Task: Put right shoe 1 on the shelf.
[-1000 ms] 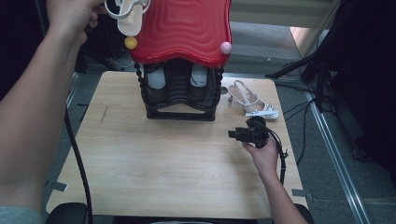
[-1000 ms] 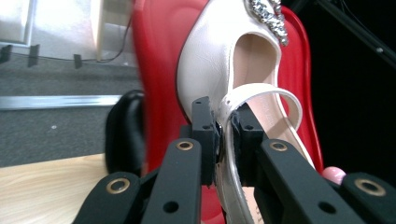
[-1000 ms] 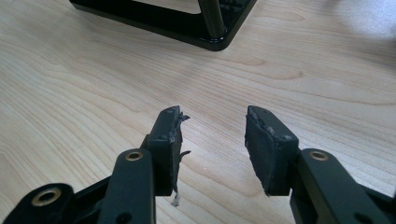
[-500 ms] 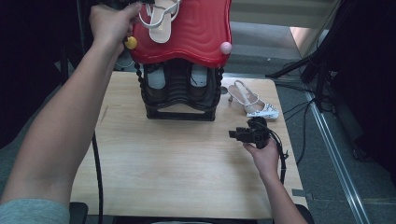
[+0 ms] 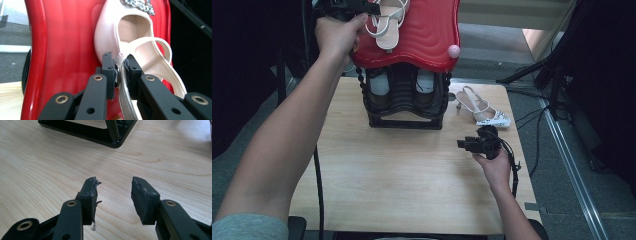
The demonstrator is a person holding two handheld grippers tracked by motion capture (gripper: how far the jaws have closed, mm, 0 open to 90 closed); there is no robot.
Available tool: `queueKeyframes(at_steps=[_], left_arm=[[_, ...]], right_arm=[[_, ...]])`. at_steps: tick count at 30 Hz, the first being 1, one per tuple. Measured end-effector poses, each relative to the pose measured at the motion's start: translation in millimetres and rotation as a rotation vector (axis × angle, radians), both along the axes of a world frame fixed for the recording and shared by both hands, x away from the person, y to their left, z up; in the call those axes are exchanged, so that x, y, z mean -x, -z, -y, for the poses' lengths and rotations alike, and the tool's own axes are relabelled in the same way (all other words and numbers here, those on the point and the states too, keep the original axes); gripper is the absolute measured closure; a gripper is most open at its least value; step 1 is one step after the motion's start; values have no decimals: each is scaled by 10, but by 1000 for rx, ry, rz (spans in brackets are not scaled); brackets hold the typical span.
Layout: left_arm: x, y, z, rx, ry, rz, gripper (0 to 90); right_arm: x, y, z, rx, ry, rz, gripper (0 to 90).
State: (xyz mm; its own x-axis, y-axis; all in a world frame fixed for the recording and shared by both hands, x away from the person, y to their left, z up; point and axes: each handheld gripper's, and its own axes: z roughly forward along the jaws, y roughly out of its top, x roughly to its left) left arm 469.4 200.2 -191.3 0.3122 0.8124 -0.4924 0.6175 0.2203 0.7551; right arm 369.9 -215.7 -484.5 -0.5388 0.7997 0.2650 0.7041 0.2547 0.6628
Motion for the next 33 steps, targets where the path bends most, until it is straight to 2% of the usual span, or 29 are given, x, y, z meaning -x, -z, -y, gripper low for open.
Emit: queueKeyframes(at_steps=[7,9,12,16,20,23,25,27,29,30,32,33], left_arm=[[0,-37,17,-34,19,-16,782],[-4,-54,15,-30,24,-19,754],[-6,-83,20,-55,29,-25,739],[0,-126,2,-52,34,-21,679],[18,-190,-5,-97,33,-15,664],[26,-231,-40,-88,52,-30,651],[45,-264,-60,-100,52,-24,644],[48,-288,-78,-106,70,-36,624],[76,-325,-104,-111,75,-24,613],[100,-354,-135,-97,68,-3,608],[113,-399,-183,-68,77,1,569],[120,-426,-203,-77,73,0,565]], right_arm=[[-3,4,-7,4,-1,-3,568],[-2,3,-5,3,2,-4,566],[-1,1,-2,2,5,-5,566],[-4,4,5,3,5,-5,566],[-4,4,3,5,6,-4,566],[-4,4,8,7,6,-4,566],[-8,7,10,7,7,-5,566],[-6,4,11,7,7,-5,567],[-5,4,10,8,6,-2,567],[-5,4,11,8,8,-5,567],[-8,7,12,9,7,-5,566],[-11,9,12,8,8,-6,567]])
